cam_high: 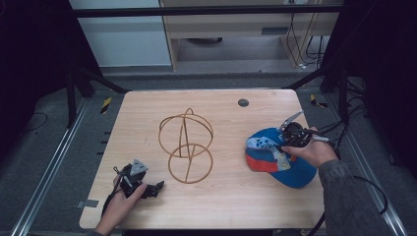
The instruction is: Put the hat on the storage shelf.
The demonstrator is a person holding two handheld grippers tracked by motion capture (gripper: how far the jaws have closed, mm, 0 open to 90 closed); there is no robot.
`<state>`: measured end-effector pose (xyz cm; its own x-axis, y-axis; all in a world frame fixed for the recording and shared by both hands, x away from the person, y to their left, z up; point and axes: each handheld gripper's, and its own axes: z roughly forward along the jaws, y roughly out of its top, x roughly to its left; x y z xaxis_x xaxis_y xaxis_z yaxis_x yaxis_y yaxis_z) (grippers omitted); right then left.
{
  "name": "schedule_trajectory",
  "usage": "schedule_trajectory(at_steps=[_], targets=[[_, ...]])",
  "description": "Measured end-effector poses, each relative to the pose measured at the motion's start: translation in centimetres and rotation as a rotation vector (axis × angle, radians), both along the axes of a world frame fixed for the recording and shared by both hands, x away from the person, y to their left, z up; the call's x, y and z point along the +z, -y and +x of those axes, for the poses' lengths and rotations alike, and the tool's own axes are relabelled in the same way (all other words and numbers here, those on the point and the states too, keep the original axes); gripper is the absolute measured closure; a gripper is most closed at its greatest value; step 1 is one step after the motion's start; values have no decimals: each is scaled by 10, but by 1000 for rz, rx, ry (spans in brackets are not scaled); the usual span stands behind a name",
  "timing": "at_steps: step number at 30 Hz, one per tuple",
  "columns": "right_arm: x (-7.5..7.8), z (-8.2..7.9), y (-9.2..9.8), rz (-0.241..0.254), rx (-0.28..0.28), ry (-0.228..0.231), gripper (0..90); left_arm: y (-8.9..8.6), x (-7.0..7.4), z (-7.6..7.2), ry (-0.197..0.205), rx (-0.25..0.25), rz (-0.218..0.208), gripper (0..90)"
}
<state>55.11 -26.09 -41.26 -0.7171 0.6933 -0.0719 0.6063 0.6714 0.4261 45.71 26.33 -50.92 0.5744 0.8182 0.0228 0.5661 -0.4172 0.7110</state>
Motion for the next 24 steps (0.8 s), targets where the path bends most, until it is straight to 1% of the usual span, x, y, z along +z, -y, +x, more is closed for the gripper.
schedule_trajectory(at_steps=[3,5,13,18,19,20,21,22,24], targets=[[2,0,2,18,-1,-8,860,0,0,0,0,0,0,0],[2,-1,4,25,-4,-12,884,0,0,0,0,0,0,0],[9,-2,6,33,0,-25,897,0,0,0,0,0,0,0],[24,-6,9,49,3,-19,898,0,0,0,0,0,0,0],[24,-6,9,49,3,-19,898,0,0,0,0,0,0,0],[30,-8,9,50,11,-15,898,0,0,0,0,0,0,0],[30,-8,9,50,11,-15,898,0,0,0,0,0,0,0],[37,-10,8,53,15,-8,898,0,0,0,0,0,0,0],[44,-12,6,58,27,-2,897,0,0,0,0,0,0,0]])
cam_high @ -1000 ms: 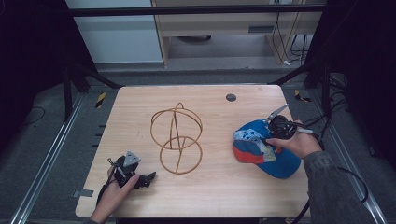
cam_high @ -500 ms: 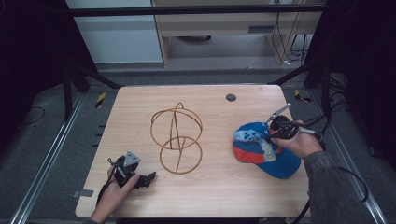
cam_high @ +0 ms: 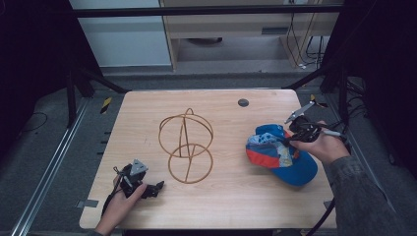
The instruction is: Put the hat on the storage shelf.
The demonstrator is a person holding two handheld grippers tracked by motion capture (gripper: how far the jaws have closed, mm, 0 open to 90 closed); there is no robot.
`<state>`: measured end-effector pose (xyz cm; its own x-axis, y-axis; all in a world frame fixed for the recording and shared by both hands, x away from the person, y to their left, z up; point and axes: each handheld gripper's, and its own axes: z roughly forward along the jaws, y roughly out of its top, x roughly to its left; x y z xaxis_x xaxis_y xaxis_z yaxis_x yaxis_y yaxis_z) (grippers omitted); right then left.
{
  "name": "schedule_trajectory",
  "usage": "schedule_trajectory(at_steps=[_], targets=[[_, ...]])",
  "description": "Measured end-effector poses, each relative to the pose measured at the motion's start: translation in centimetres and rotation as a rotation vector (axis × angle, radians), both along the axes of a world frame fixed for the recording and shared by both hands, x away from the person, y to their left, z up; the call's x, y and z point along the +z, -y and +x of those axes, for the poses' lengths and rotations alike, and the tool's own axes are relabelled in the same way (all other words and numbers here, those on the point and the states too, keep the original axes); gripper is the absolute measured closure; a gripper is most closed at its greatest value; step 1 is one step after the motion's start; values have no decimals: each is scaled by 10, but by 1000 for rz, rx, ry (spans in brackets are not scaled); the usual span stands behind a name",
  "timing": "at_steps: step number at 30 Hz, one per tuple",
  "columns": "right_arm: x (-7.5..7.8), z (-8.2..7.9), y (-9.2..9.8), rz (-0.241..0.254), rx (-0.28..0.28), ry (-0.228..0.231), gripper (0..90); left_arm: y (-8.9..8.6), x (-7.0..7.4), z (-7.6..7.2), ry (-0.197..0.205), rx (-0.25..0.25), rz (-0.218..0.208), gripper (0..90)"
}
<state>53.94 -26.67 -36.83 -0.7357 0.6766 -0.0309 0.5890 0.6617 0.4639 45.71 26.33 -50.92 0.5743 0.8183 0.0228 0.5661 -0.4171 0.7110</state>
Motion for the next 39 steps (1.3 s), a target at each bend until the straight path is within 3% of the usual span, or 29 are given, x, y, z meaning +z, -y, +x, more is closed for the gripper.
schedule_trajectory(at_steps=[22,39], targets=[[96,-26,-44,28,157,121,897,1,0,0,2,5,-8,0],[148,-48,-74,115,254,233,897,0,0,0,0,3,-3,0]])
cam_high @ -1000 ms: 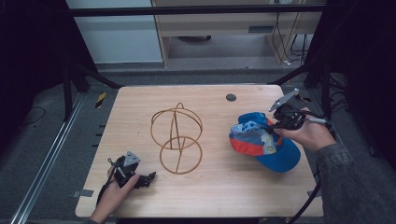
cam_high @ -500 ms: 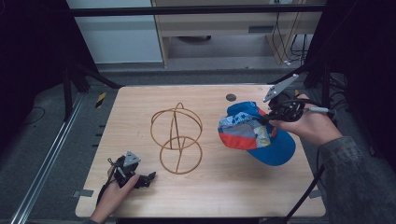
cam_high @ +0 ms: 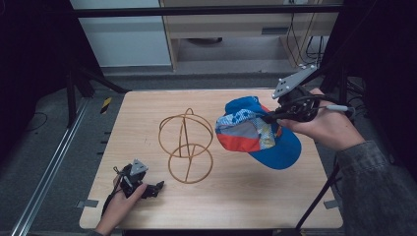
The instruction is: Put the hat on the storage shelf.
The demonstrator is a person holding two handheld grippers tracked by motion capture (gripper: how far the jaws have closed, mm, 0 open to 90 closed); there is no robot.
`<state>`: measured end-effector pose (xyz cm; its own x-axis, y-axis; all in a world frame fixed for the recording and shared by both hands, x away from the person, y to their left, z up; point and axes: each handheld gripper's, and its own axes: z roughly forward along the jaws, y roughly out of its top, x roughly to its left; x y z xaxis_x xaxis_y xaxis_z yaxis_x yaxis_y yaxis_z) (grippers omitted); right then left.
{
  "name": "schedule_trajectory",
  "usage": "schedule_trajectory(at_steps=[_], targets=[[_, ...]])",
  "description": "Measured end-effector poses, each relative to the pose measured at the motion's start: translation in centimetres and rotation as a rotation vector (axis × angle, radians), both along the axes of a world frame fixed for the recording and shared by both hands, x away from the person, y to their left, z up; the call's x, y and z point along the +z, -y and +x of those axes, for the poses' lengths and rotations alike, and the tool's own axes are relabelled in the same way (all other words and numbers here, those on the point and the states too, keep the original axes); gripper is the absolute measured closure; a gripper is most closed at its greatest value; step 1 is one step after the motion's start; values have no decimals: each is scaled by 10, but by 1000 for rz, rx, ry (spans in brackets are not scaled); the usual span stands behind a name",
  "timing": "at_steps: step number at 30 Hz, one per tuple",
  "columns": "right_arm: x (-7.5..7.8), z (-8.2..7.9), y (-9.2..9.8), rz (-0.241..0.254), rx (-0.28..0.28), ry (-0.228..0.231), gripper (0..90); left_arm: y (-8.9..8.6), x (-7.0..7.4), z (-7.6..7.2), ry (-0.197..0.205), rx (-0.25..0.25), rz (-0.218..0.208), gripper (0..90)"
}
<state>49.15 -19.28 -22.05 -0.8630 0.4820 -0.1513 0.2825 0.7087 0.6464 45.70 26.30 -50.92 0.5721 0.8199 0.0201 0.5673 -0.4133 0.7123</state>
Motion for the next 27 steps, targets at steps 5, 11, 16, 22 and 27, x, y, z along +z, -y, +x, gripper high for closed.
schedule_trajectory(at_steps=[5,11,16,22,27], targets=[[9,-1,-6,30,11,20,897,0,0,0,0,0,1,0],[19,-3,-17,56,26,45,898,0,0,0,-1,-1,1,0],[26,-3,-27,79,39,65,898,0,0,0,-1,1,-3,0],[34,-3,-40,90,56,82,898,0,0,0,0,3,-3,0],[40,1,-60,101,80,96,898,0,0,0,0,-1,1,0]])
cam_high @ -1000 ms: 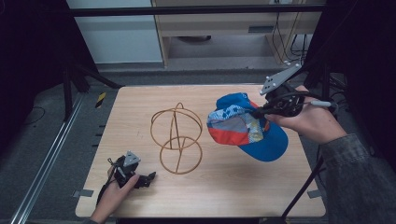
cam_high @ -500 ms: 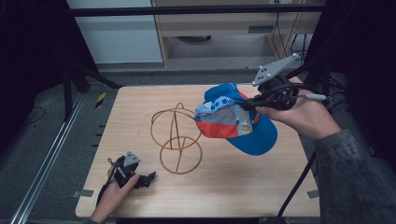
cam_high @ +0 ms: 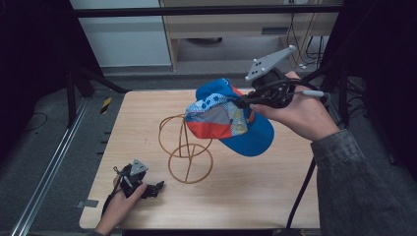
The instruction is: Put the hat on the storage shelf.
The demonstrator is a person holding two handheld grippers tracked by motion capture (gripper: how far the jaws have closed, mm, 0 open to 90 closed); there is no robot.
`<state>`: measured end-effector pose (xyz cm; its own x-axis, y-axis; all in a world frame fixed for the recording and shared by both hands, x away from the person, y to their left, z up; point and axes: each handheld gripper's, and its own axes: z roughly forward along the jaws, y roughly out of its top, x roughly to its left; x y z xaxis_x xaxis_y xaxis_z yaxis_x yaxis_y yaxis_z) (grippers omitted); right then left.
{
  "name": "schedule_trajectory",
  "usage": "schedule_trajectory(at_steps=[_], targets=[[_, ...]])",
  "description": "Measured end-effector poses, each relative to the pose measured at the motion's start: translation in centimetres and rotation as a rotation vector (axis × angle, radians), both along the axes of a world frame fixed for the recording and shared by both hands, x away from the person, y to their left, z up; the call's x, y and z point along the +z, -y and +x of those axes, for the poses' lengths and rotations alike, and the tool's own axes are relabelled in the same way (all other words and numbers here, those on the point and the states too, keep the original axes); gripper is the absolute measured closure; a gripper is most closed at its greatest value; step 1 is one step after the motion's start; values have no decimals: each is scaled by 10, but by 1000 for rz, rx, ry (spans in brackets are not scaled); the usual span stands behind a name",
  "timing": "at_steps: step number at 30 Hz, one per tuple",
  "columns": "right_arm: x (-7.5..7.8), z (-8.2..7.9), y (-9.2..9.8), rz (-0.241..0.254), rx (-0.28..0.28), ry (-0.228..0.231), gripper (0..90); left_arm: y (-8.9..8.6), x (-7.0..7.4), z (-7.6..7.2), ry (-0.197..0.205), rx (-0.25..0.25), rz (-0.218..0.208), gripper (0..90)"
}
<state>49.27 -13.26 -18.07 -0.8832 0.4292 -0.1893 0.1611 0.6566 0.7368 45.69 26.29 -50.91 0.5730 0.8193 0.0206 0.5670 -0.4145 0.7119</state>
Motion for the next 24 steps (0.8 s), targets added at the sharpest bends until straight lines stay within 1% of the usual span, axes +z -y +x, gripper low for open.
schedule_trajectory(at_steps=[1,2,4,5,6,12,13,14,18,24], targets=[[0,0,0,0,0,0,898,0,0,0,0,0,0,0],[1,1,-6,-3,8,2,898,0,0,0,0,-1,0,0],[3,3,-12,-8,14,3,898,0,0,0,0,-1,-1,0],[3,3,-12,-8,14,3,898,0,0,0,0,-1,-1,0],[4,4,-18,-12,19,6,898,0,0,0,-1,-3,1,0],[7,10,-35,-15,42,14,898,0,0,0,-1,-3,-1,0],[7,10,-35,-15,42,14,898,0,0,0,-1,-3,-1,0],[7,12,-40,-14,41,12,898,0,0,0,-1,-3,0,0],[6,15,-48,-17,49,6,898,0,0,0,0,-3,-1,0],[6,17,-58,-10,62,8,899,0,0,0,-1,-3,-1,0]])
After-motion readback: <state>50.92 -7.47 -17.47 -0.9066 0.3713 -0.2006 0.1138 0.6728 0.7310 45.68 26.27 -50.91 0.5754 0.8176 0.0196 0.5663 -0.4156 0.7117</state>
